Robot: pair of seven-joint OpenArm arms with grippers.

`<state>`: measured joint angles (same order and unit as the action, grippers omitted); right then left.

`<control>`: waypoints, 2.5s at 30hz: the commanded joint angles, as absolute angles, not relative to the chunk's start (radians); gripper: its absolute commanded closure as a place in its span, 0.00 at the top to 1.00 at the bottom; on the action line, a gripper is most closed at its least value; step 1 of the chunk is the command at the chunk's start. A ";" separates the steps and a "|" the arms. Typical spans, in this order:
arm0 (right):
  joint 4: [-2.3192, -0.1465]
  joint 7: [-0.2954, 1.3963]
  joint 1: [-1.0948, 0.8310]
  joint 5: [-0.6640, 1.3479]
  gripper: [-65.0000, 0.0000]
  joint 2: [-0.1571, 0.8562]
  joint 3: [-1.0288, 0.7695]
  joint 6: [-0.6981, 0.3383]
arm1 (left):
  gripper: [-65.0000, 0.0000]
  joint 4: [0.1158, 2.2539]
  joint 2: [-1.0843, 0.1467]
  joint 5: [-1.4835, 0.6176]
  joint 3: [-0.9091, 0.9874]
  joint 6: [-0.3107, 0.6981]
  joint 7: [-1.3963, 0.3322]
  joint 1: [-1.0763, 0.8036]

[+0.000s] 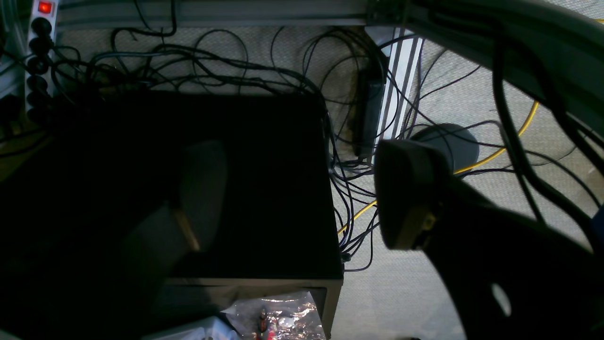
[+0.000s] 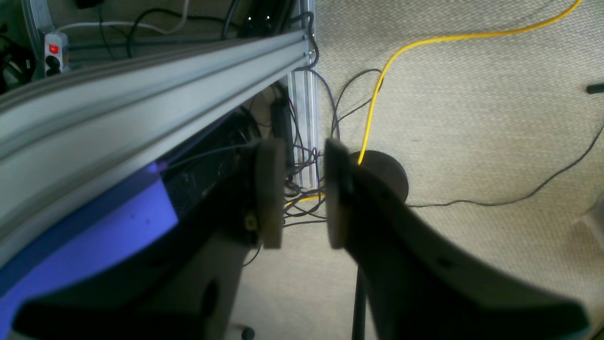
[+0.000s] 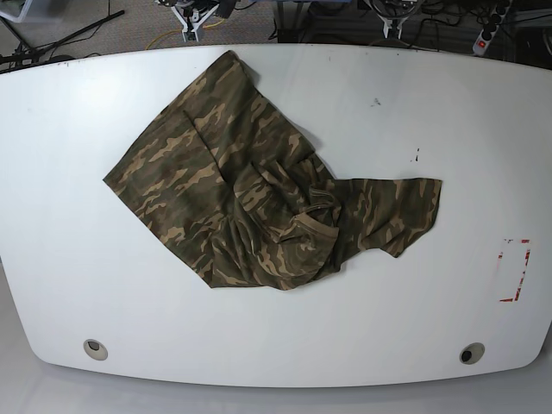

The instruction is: Fold the T-shirt properly

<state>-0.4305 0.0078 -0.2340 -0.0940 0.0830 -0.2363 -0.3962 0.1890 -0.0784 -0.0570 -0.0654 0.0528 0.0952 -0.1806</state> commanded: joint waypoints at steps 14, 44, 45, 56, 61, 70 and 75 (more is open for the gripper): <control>-0.427 0.002 -0.214 -0.087 0.20 0.048 -0.239 -0.398 | 0.69 0.202 -0.082 -0.056 -0.068 0.053 0.091 -0.189; -1.001 -0.012 -0.627 -0.068 0.20 0.031 -0.243 -0.407 | 0.69 0.987 -0.085 -0.058 0.097 0.058 0.232 -0.777; -1.035 -0.005 -0.648 -0.053 0.20 0.033 -0.237 -0.407 | 0.69 1.023 -0.084 -0.058 0.097 0.058 0.232 -0.802; -1.388 0.120 -0.845 0.058 0.20 0.033 -0.237 -0.456 | 0.69 1.402 -0.081 -0.059 0.099 0.056 0.232 -1.046; -1.552 0.151 -0.941 0.091 0.20 0.033 -0.243 -0.469 | 0.69 1.569 -0.081 -0.059 0.101 0.056 0.232 -1.150; -1.801 0.157 -1.102 0.147 0.20 0.033 -0.245 -0.469 | 0.69 1.830 -0.081 -0.061 0.150 0.056 0.232 -1.280; -1.917 0.157 -1.176 0.231 0.20 0.033 -0.248 -0.469 | 0.70 1.949 -0.081 -0.061 0.180 0.056 0.236 -1.309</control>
<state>-1.8690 0.1696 -1.1469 0.2020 0.0303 -0.2409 -0.4633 1.9064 -0.0776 -0.0570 0.1699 0.0566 0.2104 -1.2888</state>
